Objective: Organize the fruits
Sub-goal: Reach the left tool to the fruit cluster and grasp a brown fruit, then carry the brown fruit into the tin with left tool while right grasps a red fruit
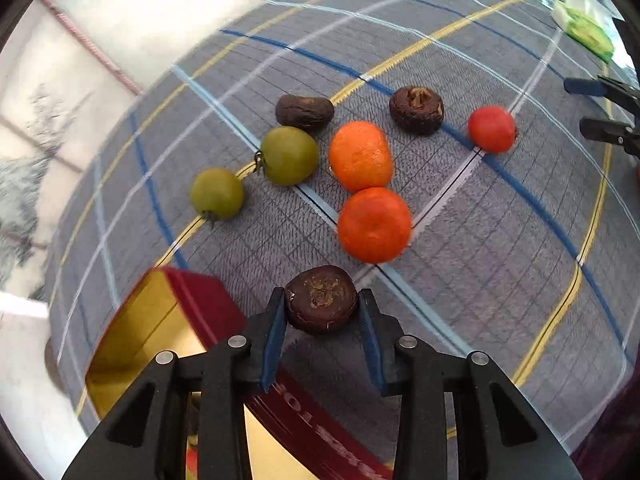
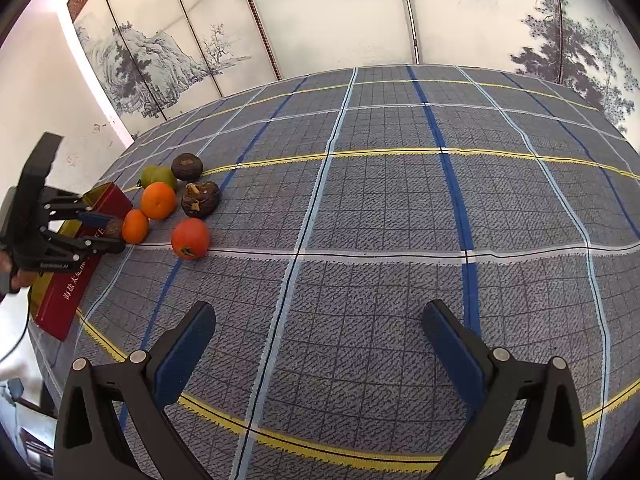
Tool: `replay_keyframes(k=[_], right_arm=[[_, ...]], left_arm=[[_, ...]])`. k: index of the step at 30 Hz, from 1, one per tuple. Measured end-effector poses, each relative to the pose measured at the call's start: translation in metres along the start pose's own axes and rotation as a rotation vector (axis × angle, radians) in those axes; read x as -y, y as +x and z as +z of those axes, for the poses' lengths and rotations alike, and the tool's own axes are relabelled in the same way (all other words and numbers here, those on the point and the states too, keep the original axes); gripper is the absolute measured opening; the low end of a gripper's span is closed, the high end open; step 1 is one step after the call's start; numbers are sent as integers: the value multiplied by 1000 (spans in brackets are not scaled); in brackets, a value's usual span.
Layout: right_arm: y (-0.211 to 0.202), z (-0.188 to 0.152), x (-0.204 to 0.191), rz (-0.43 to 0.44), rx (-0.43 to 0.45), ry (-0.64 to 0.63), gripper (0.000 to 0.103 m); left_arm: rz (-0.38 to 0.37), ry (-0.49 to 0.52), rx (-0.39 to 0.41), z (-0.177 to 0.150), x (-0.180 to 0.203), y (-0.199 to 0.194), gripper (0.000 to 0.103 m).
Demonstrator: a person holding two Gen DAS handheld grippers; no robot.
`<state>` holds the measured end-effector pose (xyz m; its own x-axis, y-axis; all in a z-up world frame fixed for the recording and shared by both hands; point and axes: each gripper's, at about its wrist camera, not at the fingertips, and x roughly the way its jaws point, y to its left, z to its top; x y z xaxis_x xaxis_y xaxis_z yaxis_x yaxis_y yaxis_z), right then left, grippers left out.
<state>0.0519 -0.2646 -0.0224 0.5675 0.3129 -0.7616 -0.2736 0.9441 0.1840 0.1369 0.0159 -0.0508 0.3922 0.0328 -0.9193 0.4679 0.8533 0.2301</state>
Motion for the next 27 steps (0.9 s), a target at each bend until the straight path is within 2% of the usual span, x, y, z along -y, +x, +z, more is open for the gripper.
replay_keyframes(k=[6, 8, 9, 13, 16, 17, 20, 22, 24, 25, 27], right_arm=[[1, 0, -3, -20, -7, -15, 103], [1, 1, -6, 2, -1, -28, 100], [-1, 2, -11, 40, 14, -46, 94], [3, 14, -46, 105, 19, -151, 84], [17, 24, -73, 140, 14, -230, 72], [25, 27, -80, 137, 3, -250, 68], [42, 34, -96, 131, -19, -295, 64], [53, 37, -106, 104, -32, -330, 57], [66, 38, -112, 76, -66, -356, 46], [67, 39, -112, 61, -59, -367, 43], [69, 42, -113, 47, -67, -364, 29]], left_arm=[[-32, -266, 92, -33, 17, -47, 36], [-57, -354, 134, -47, 26, -66, 36], [-64, -389, 152, -54, 32, -75, 36], [-39, -464, 226, -77, 49, -105, 36], [-12, -507, 261, -92, 55, -123, 36], [-3, -520, 266, -98, 56, -128, 36], [44, -545, 277, -117, 55, -143, 36], [69, -555, 281, -128, 54, -149, 37], [93, -575, 280, -139, 49, -154, 36], [97, -586, 280, -142, 46, -155, 37], [122, -628, 285, -154, 36, -159, 37]])
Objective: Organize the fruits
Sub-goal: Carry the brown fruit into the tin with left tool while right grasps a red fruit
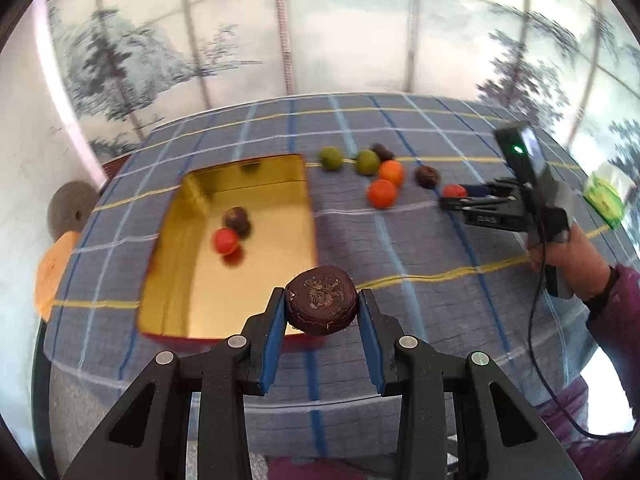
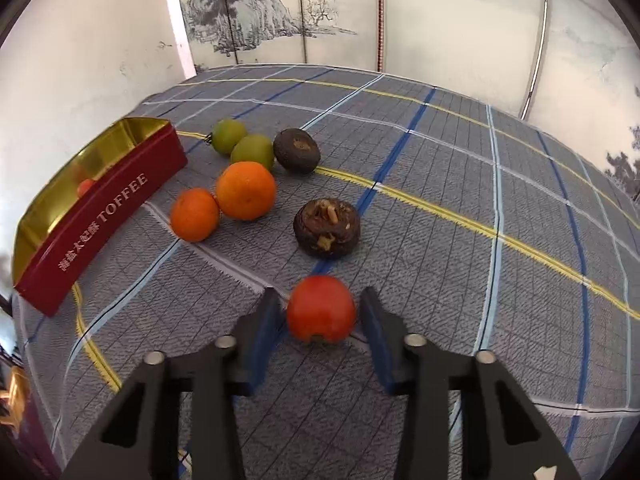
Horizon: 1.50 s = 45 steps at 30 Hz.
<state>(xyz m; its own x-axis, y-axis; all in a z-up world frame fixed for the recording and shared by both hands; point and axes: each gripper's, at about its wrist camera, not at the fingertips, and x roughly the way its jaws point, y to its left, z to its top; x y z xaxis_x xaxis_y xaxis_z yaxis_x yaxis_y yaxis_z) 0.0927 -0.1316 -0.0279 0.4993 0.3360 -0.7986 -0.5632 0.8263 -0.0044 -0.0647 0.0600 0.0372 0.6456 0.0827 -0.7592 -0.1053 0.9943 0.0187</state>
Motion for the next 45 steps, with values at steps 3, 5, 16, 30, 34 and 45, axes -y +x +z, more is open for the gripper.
replay_keyframes(k=[3, 5, 16, 30, 34, 45], right_arm=[[-5, -6, 0, 1, 12, 9, 29], [-10, -12, 0, 2, 16, 17, 28], [-25, -27, 12, 31, 30, 99, 28], [-25, -27, 10, 29, 27, 93, 29], [-25, -27, 10, 29, 26, 92, 29], [-25, -26, 8, 26, 25, 91, 29]], left_arm=[[50, -70, 8, -2, -26, 0, 36], [70, -117, -2, -3, -44, 3, 36], [138, -150, -29, 3, -70, 45, 37], [227, -156, -58, 2, -81, 92, 37], [242, -151, -51, 2, -82, 95, 37], [275, -138, -7, 2, -80, 89, 49]])
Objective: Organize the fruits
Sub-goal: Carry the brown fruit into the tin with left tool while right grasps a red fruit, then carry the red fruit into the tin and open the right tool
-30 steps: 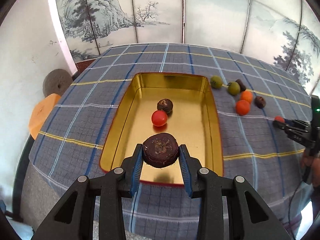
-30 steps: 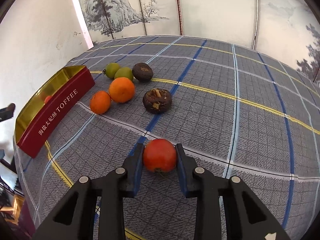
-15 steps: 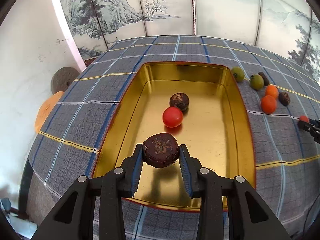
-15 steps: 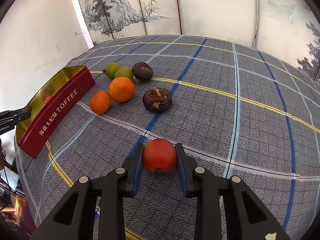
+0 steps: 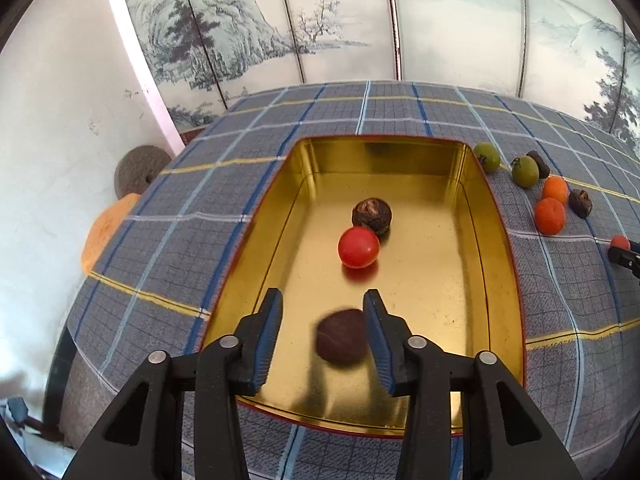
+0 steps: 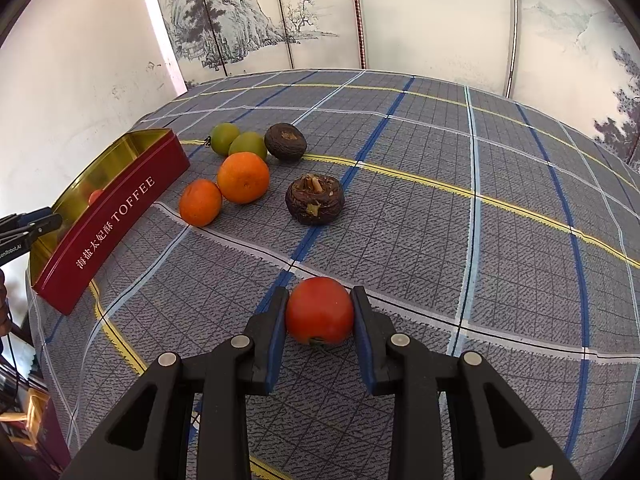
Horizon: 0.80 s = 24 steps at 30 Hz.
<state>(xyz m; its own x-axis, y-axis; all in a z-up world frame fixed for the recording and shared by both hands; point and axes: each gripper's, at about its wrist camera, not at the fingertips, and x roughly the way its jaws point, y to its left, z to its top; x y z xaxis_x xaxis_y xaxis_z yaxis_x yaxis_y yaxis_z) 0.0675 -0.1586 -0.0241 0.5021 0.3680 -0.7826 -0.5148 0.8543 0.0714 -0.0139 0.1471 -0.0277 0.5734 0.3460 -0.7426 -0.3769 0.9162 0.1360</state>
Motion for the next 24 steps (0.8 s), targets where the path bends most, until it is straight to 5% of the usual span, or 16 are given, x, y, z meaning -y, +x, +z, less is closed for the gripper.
replay_keyframes(k=[3, 24], right_arm=[[0, 0, 0, 0, 0, 0, 29], [-26, -2, -28, 56, 41, -4, 29]], left_arm=[[4, 0, 40, 1, 0, -8, 60], [-80, -171, 103, -13, -18, -47, 61]])
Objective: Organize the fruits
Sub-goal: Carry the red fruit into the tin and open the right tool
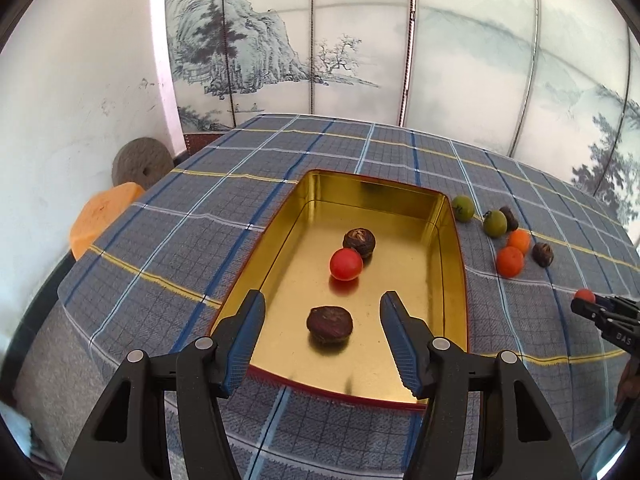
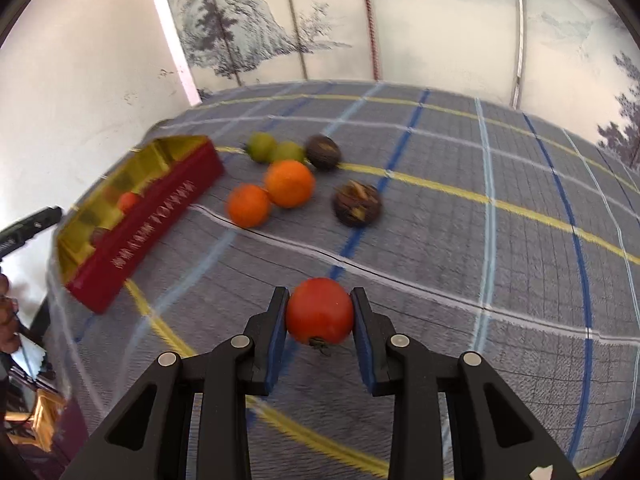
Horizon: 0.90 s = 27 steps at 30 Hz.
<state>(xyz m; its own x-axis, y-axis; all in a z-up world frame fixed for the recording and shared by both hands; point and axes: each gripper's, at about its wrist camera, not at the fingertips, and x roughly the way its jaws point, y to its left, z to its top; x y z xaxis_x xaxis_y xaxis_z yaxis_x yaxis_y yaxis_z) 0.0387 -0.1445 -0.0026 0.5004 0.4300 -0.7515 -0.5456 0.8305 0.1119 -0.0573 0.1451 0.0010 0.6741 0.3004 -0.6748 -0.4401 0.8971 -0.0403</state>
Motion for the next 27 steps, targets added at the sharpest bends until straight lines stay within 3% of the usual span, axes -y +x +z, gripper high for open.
replay_keyframes(k=[12, 21, 27], right_arm=[[-23, 42, -113, 172, 56, -191, 29], [-1, 65, -184, 265, 31, -296, 29], [25, 71, -202, 287, -14, -296, 29]], left_arm=[[90, 54, 6, -11, -5, -10, 61], [121, -8, -3, -18, -30, -11, 61], [133, -19, 10, -21, -42, -13, 65]])
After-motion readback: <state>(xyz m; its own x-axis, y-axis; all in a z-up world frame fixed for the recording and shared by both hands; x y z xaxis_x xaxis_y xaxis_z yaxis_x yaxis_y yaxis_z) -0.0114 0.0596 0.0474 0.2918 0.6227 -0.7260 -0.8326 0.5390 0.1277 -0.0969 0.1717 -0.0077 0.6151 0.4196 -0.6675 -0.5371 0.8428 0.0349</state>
